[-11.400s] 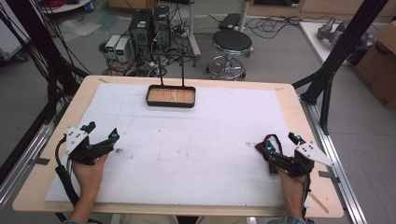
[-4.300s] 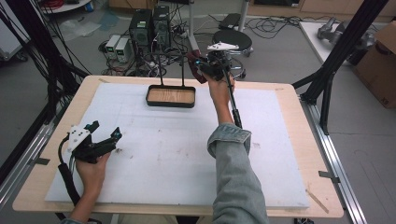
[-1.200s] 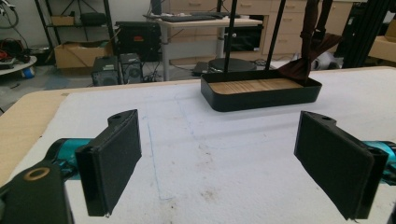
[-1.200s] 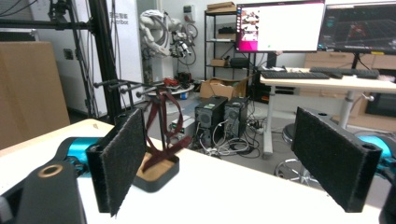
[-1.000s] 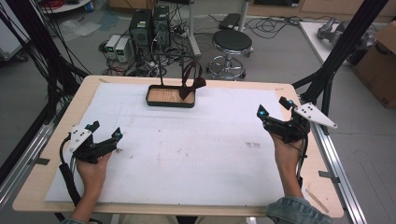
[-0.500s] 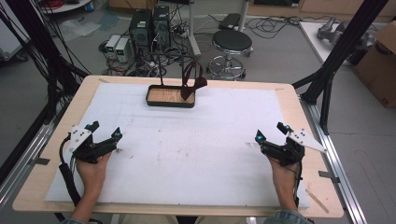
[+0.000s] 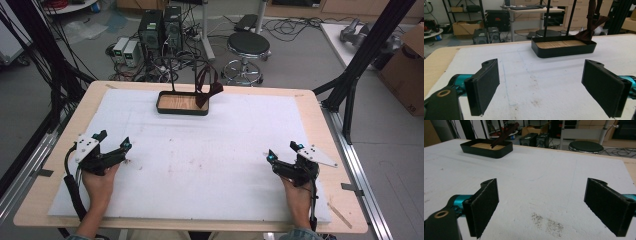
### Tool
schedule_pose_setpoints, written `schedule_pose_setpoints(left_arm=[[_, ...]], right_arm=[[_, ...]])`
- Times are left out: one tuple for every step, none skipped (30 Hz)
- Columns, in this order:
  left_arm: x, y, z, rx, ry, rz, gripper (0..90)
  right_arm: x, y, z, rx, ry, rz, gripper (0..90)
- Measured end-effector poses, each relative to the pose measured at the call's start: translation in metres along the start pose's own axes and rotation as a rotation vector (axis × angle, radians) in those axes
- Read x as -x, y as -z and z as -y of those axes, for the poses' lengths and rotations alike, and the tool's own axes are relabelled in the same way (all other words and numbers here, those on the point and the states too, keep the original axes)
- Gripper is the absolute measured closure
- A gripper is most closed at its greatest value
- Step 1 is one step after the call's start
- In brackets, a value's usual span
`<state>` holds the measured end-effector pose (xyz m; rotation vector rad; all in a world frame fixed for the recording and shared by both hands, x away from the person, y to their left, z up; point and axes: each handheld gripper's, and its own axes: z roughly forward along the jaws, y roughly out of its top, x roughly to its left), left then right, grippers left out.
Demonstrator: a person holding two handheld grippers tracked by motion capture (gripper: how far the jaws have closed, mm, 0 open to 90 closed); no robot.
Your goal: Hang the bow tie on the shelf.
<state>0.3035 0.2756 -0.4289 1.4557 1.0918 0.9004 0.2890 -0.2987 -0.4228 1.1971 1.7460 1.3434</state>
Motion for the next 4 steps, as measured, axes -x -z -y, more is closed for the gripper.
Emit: schedule_pose_setpoints(left_arm=[[-0.0001, -0.0001, 0.0, -0.002, 0.001, 0.0, 15.0], [0.0, -0.0004, 0.0002, -0.005, 0.004, -0.003, 15.0], [-0.0005, -0.0006, 0.0004, -0.011, -0.001, -0.004, 15.0], [-0.0005, -0.0011, 0.0007, -0.016, 0.003, -0.005, 15.0]], right_arm=[[-0.0006, 0.0007, -0.0001, -0.003, -0.007, 0.0, 11.4], [-0.0003, 0.0008, -0.0002, -0.001, -0.003, 0.002, 11.4], [-0.0001, 0.0013, -0.0005, 0.004, 0.0, 0.003, 11.4], [-0.0004, 0.0021, -0.0008, 0.005, -0.003, 0.004, 11.4]])
